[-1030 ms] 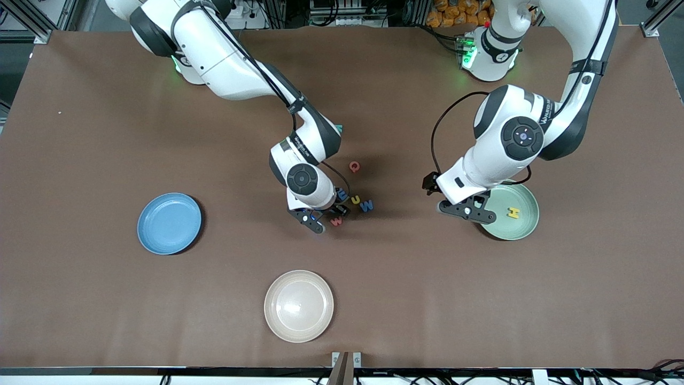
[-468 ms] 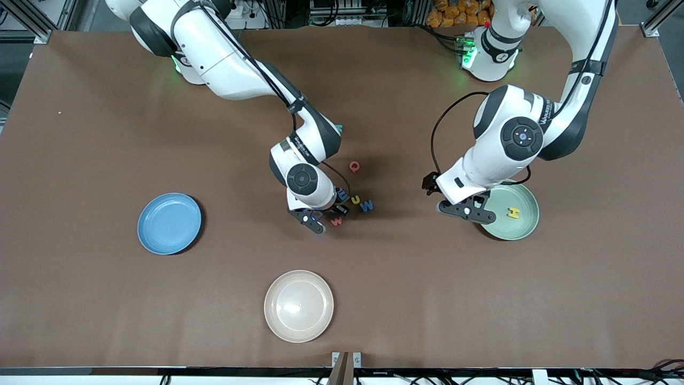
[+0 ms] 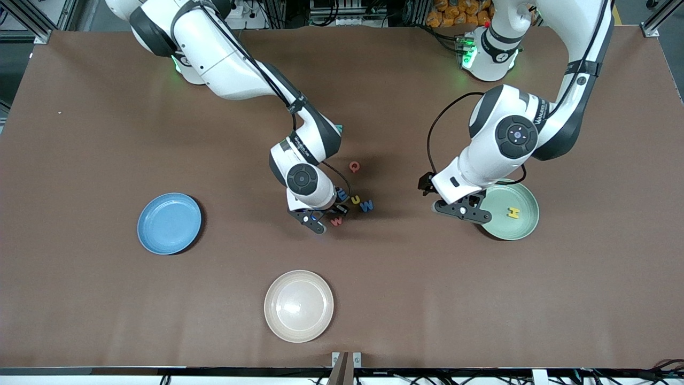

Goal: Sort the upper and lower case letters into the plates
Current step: 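Lower the right gripper and grasp the blue lowercase a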

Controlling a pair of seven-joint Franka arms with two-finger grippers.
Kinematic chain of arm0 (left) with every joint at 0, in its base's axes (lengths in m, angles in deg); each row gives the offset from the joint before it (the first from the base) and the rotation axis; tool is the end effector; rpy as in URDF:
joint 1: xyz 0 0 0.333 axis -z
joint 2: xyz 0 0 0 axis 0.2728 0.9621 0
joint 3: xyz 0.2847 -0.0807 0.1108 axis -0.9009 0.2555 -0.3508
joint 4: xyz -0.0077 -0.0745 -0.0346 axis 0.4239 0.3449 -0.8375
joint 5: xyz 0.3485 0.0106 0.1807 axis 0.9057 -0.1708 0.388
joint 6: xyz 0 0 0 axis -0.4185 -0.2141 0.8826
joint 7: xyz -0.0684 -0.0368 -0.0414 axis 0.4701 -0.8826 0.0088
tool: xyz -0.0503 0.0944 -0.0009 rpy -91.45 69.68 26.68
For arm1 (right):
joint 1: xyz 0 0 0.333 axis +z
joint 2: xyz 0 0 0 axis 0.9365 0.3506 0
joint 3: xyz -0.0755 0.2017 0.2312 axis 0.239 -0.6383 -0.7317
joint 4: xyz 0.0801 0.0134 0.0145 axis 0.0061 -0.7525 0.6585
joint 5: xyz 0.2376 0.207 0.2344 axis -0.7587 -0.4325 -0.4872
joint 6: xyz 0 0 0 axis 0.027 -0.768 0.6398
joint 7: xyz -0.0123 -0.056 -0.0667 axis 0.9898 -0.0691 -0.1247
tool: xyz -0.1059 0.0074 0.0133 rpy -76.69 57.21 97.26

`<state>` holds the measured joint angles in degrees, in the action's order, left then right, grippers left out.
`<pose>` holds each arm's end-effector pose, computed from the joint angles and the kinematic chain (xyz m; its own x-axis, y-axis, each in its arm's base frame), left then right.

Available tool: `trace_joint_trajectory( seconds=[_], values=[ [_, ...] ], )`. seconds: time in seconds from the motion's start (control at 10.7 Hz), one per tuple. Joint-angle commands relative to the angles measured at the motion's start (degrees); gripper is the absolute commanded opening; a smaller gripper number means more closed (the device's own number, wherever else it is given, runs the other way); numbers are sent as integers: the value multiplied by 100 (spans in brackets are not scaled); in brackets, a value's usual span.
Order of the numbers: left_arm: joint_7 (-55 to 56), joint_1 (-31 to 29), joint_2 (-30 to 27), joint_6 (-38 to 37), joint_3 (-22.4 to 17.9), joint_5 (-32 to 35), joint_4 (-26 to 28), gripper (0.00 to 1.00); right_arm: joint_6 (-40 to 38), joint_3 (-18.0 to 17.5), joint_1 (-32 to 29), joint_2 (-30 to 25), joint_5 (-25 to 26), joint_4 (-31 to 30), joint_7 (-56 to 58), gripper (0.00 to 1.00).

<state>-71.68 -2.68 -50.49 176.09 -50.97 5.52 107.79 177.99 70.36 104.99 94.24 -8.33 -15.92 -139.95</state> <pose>0.5800 -0.2687 0.3728 0.9739 -0.2268 -0.0129 -0.2242 -0.9688 0.1055 0.5629 0.4660 0.1740 0.7986 -0.5696 -0.1943 -0.5874 -0.8080 -0.0456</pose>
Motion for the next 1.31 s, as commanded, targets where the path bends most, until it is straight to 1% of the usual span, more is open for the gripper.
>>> trace_joint_trajectory(
  seconds=[0.0, 0.19, 0.94, 1.22],
  values=[
    [74, 73, 45, 20, -49, -180, -88, 100, 33, 46, 17, 111, -12, 96, 100, 57],
    [74, 73, 45, 28, -49, -180, -88, 100, 199, 46, 26, 120, 5, 87, 136, 58],
    [74, 82, 45, 20, -49, -180, -132, 100, 200, 55, 0, 111, 164, 87, 232, 59],
    [74, 82, 53, 20, -49, -180, -132, 100, 208, 46, 8, 120, 269, 87, 224, 52]
  ],
)
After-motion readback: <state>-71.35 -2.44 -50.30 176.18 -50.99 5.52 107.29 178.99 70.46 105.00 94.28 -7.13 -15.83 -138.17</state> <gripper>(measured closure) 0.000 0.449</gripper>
